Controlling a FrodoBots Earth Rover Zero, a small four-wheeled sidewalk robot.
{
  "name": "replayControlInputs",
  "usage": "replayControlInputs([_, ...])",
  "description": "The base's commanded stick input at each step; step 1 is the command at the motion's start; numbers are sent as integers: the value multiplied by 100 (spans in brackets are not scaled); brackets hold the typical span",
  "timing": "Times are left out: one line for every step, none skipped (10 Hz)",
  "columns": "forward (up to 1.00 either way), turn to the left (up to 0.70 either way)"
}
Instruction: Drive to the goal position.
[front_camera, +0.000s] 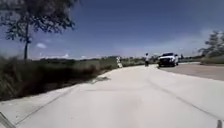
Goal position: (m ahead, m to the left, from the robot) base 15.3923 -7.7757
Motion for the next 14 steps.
replayControlInputs([85, -8])
replayControlInputs([85, -34])
replayControlInputs([85, -34])
replayControlInputs([85, -34])
replayControlInputs([85, -34])
replayControlInputs([85, 0])
replayControlInputs([85, 0])
replayControlInputs([85, 0])
replayControlInputs([85, 0])
replayControlInputs([85, 0])
replayControlInputs([85, 0])
replayControlInputs([85, 0])
replayControlInputs([85, 0])
replayControlInputs([85, 0])
